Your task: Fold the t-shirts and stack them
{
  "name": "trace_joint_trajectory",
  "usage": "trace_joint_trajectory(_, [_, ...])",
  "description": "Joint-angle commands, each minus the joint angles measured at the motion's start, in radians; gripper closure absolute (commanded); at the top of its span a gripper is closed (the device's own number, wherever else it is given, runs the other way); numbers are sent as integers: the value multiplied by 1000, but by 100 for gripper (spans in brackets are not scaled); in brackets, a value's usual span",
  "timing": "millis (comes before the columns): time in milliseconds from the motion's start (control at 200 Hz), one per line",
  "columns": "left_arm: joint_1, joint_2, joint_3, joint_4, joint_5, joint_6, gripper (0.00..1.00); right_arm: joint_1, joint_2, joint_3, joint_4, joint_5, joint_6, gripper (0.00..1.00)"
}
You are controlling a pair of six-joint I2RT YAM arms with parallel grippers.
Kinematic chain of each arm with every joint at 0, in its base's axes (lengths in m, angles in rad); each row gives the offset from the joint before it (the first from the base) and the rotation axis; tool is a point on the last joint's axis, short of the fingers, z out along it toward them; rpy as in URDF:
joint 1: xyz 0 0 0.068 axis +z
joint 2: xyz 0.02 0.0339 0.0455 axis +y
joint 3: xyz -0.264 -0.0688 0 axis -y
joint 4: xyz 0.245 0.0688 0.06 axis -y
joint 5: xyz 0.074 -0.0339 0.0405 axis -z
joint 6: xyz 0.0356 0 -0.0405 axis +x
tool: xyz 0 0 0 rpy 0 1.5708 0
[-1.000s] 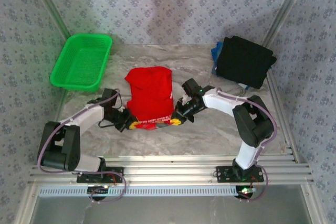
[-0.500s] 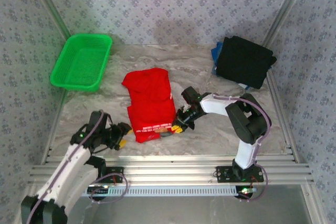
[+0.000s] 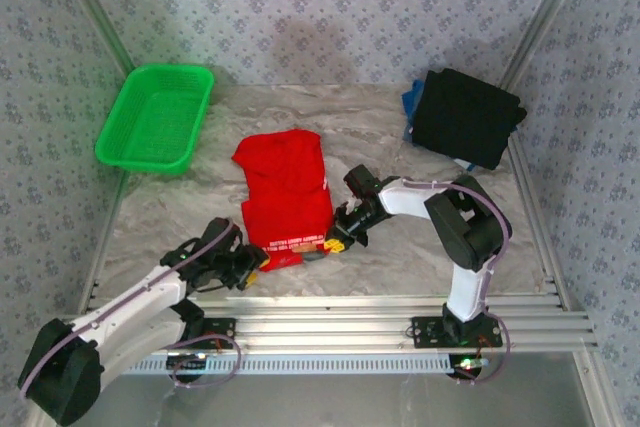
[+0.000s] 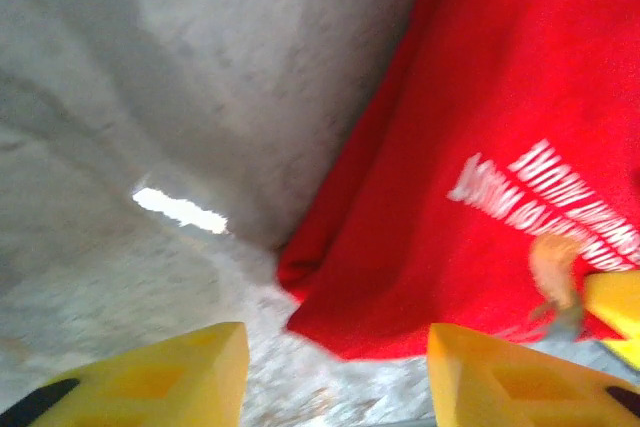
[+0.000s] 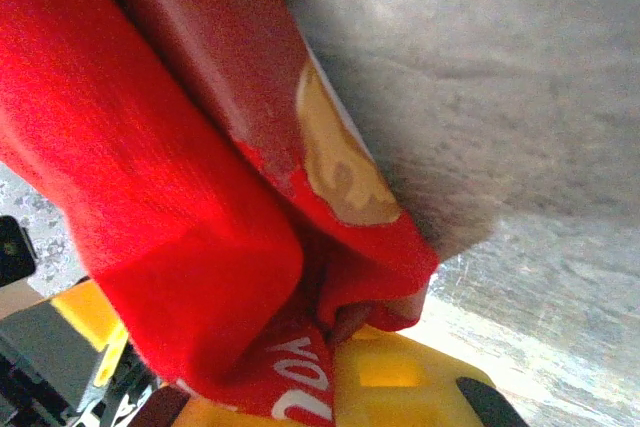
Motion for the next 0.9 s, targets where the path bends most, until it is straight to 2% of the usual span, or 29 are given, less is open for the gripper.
trace_joint_trajectory(0, [-20,47,-8,76,-57,-286,53,10,32,2,-30,-31,-16,91])
trace_joint_trajectory(165, [-29,85,-7,121,-70,-293,65,9,31,1,-36,-34,-28,92])
trace_joint_trajectory(245, [-35,68,-4,63,-70,-285,75,4,31,2,-42,-34,-33,92])
trace_joint_trajectory(340, [-37,3,-4,-13,-88,-277,90,-4,20,-2,-46,-32,-37,93])
trace_joint_trajectory(430, [-32,-32,18,-66,-98,-241,98,-8,-5,1,-72,-31,-47,94])
trace_joint_trajectory(595, [-20,42,96,-130,-78,-121,100,-9,-66,53,-158,-34,-77,95])
trace_joint_trajectory(894, [111,169,370,-275,-11,150,100,-12,-105,228,-255,-31,-84,95])
